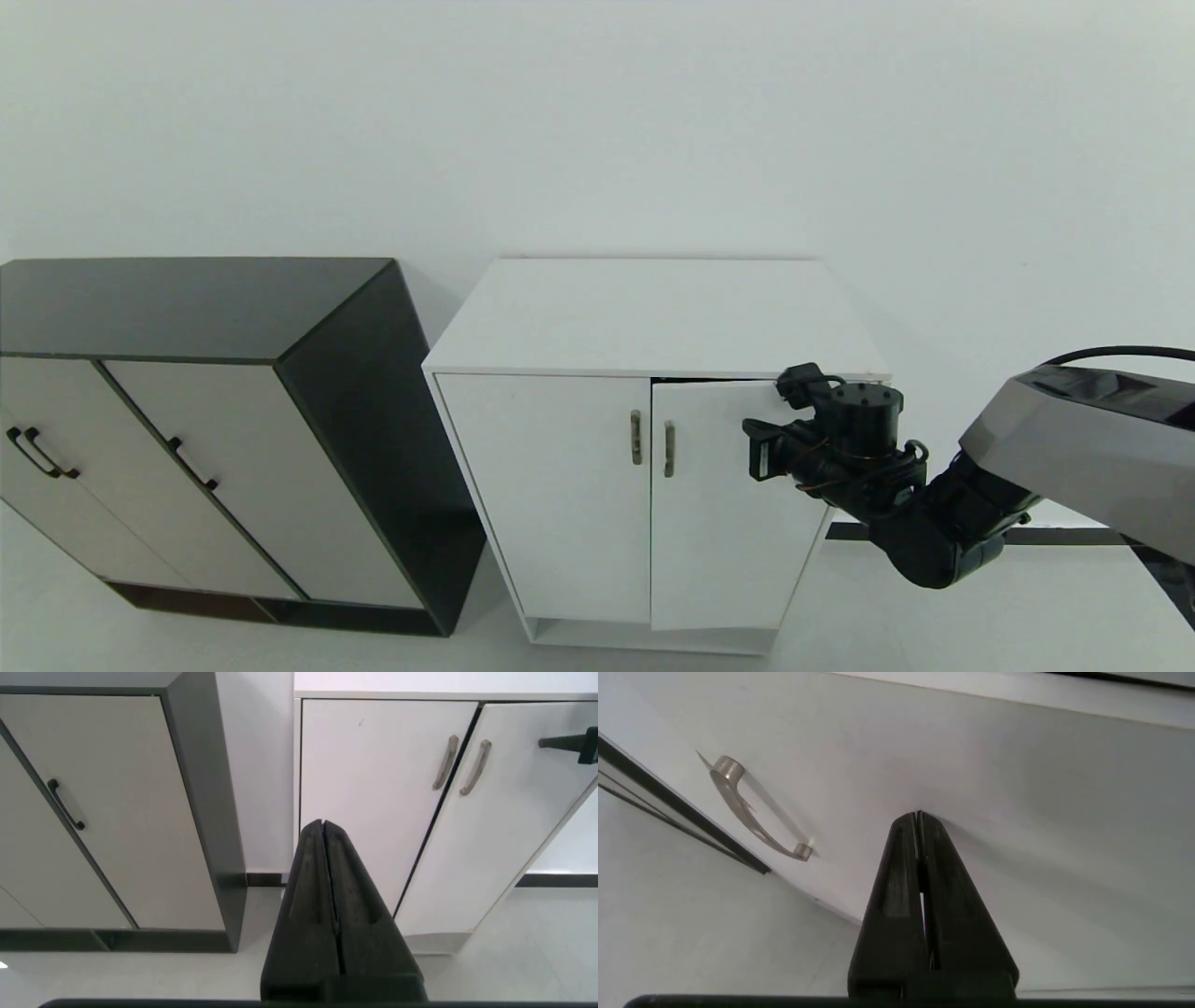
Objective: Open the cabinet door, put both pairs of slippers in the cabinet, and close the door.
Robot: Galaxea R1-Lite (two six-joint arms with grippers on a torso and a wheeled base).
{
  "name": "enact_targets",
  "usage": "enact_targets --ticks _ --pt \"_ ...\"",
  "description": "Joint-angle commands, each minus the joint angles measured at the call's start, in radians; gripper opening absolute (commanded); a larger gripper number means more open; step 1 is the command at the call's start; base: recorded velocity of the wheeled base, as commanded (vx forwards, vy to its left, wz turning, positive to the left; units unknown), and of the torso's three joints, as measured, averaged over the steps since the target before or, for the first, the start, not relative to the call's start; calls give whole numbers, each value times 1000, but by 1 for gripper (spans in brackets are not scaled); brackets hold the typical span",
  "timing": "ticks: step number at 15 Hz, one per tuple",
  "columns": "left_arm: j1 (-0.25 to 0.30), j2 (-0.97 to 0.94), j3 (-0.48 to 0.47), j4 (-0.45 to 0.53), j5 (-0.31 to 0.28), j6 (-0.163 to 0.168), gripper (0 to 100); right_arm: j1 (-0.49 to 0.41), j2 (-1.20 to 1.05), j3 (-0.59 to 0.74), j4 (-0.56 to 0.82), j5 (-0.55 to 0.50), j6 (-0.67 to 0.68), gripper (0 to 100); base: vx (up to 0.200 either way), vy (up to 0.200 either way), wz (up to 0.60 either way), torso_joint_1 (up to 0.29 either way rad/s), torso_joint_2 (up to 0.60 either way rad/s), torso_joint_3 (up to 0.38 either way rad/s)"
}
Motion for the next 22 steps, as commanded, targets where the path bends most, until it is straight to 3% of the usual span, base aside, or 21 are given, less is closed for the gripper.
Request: enact_targets --ticks 1,22 --pt "0 1 0 0 0 0 0 -3 5 -2 -1 0 0 0 0 0 0 0 0 0" --pt "0 1 0 0 0 0 0 -20 33 -30 1 -1 0 0 0 0 0 0 0 0"
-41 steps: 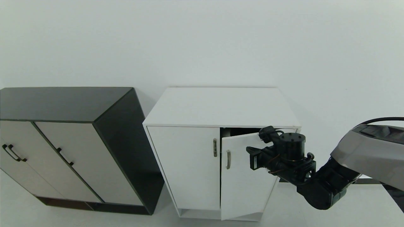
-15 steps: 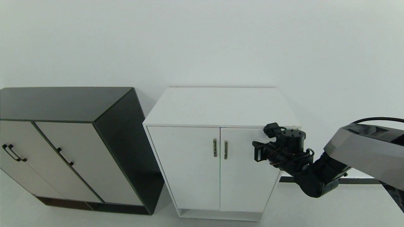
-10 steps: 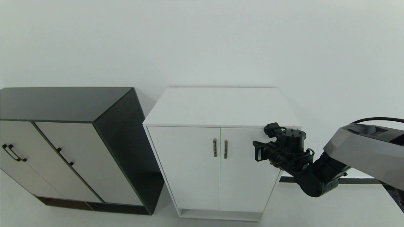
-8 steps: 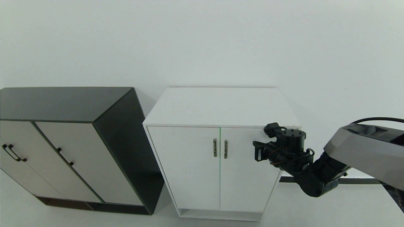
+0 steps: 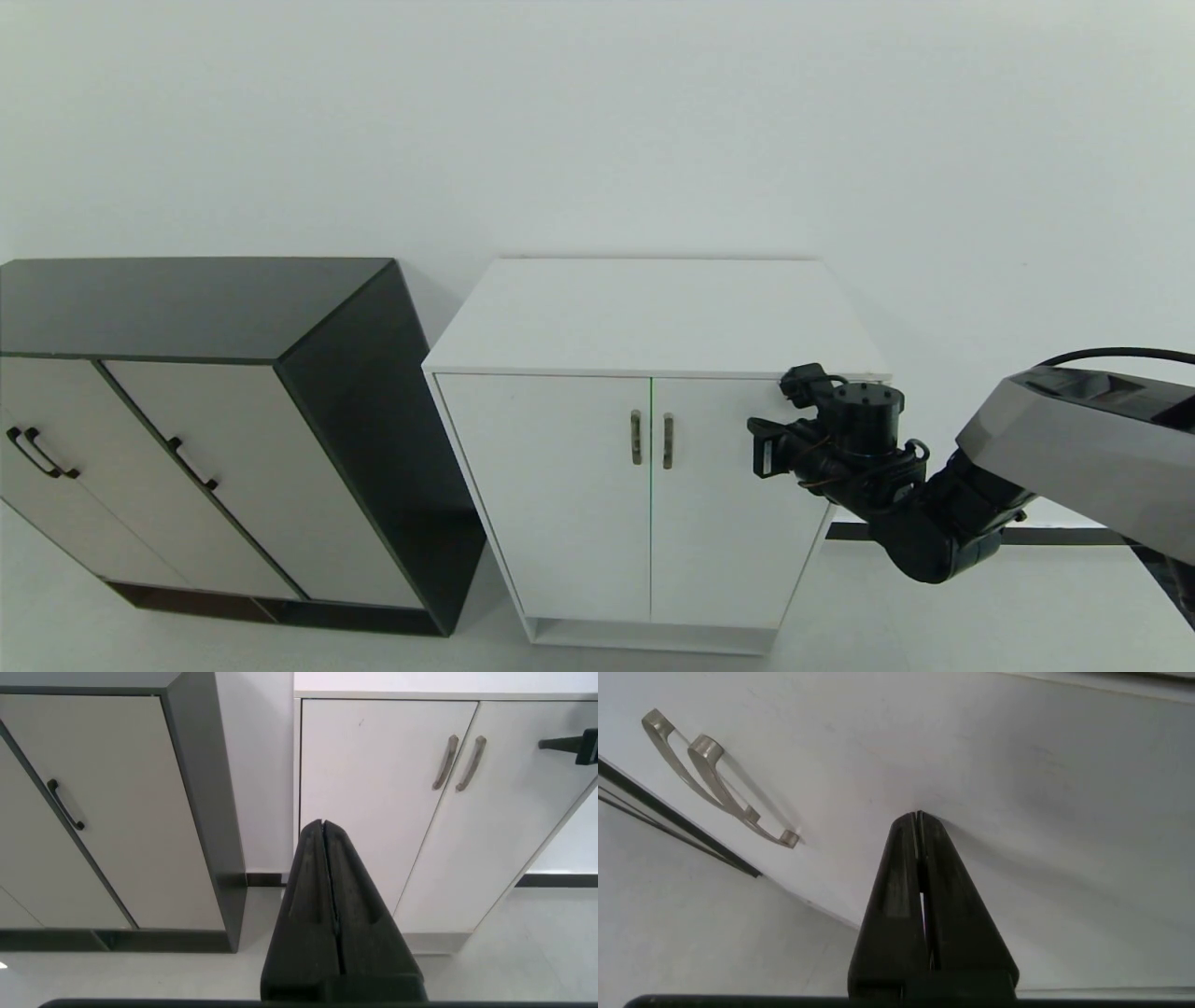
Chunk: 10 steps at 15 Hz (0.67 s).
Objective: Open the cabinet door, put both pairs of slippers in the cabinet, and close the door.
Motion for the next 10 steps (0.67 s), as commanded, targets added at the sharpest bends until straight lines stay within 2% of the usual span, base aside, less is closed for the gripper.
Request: enact_targets --ticks 1,10 --pt "0 1 0 0 0 0 0 0 12 -8 0 -2 0 0 0 0 0 0 0 0" --pt "0 1 0 0 0 0 0 -10 16 -15 -5 -2 -2 0 0 0 0 0 0 0"
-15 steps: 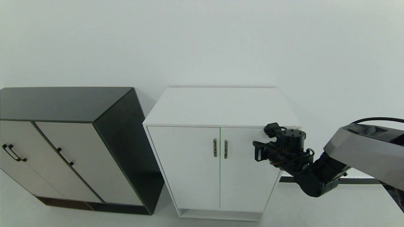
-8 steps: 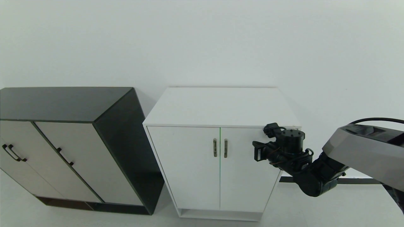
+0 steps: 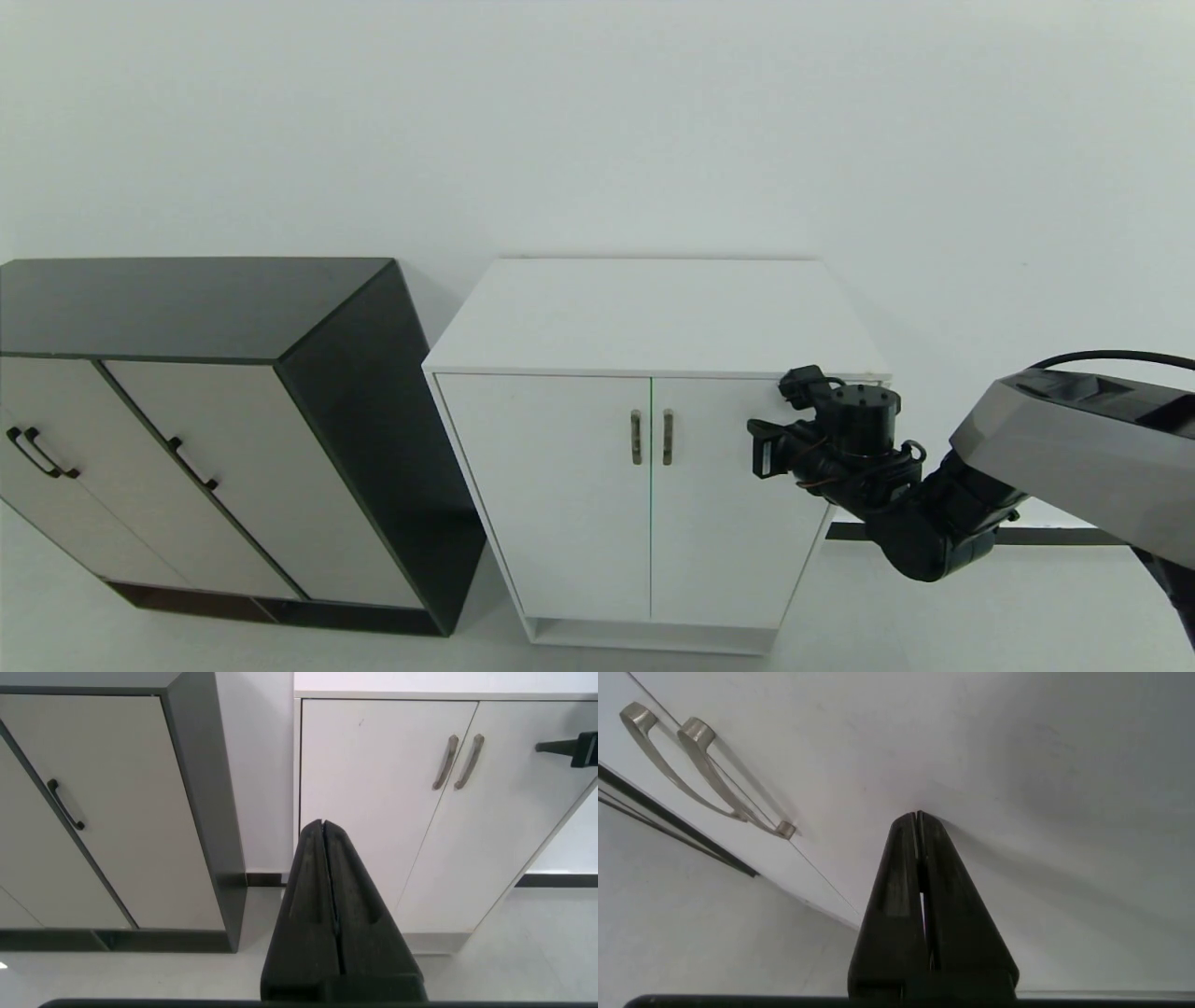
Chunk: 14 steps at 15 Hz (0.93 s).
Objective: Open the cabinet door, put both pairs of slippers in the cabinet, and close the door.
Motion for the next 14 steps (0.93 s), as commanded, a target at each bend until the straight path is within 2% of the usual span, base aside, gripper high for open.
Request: enact_targets --ticks 1,3,6,7,8,14 --pt "0 1 0 0 0 0 0 -5 -18 4 -6 -5 -5 0 0 0 0 0 0 0" --pt "0 1 0 0 0 0 0 -19 -128 79 -6 -18 -26 0 0 0 0 0 0 0" --pt "0 1 0 0 0 0 0 -12 -317 335 -59 -66 -29 0 0 0 0 0 0 0" --pt "0 1 0 0 0 0 0 -14 -341 375 -72 -74 -29 0 0 0 0 0 0 0" --pt "0 1 0 0 0 0 0 -25 -444 519 -105 -83 -32 0 0 0 0 0 0 0" --pt "0 1 0 0 0 0 0 -103 -818 915 -94 -98 -131 0 0 0 0 0 0 0"
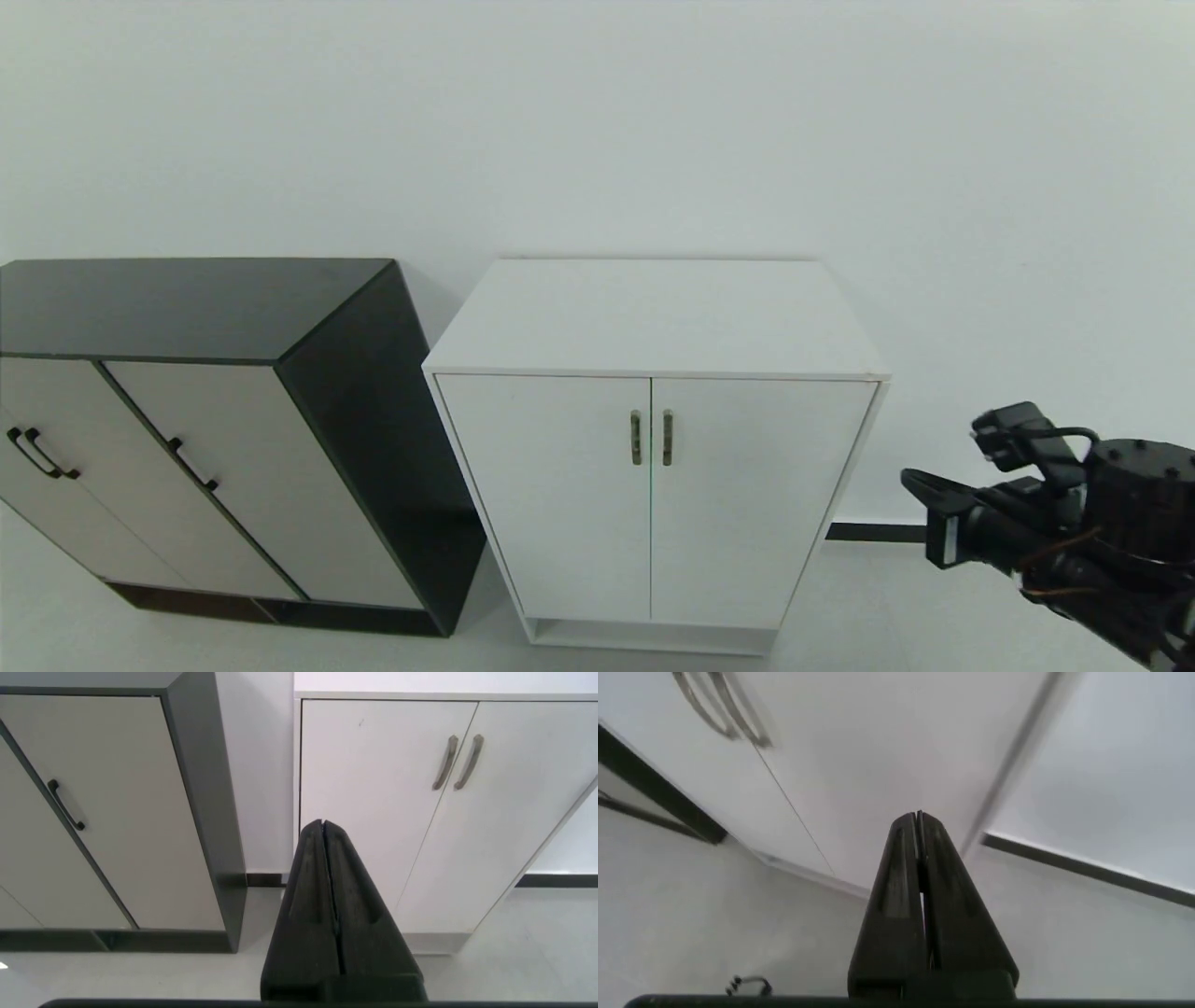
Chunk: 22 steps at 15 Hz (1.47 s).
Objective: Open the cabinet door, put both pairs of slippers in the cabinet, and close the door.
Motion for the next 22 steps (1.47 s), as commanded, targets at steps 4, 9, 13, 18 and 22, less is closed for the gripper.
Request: enact_targets --ticks 4,9,13,18,22 --pt "0 1 0 0 -1 0 0 -64 -455 219 231 -7 -53 0 0 0 0 0 0 0" --pt "0 1 0 0 -1 0 0 -64 -842 219 736 14 -24 0 0 0 0 0 0 0" --pt "0 1 0 0 -1 0 0 -64 -1103 219 1052 63 -21 0 0 0 0 0 0 0" --pt "0 1 0 0 -1 0 0 -53 -1299 219 1234 76 -21 0 0 0 0 0 0 0" --pt "0 1 0 0 -1 0 0 -79 -1394 219 1226 71 -2 0 0 0 0 0 0 0"
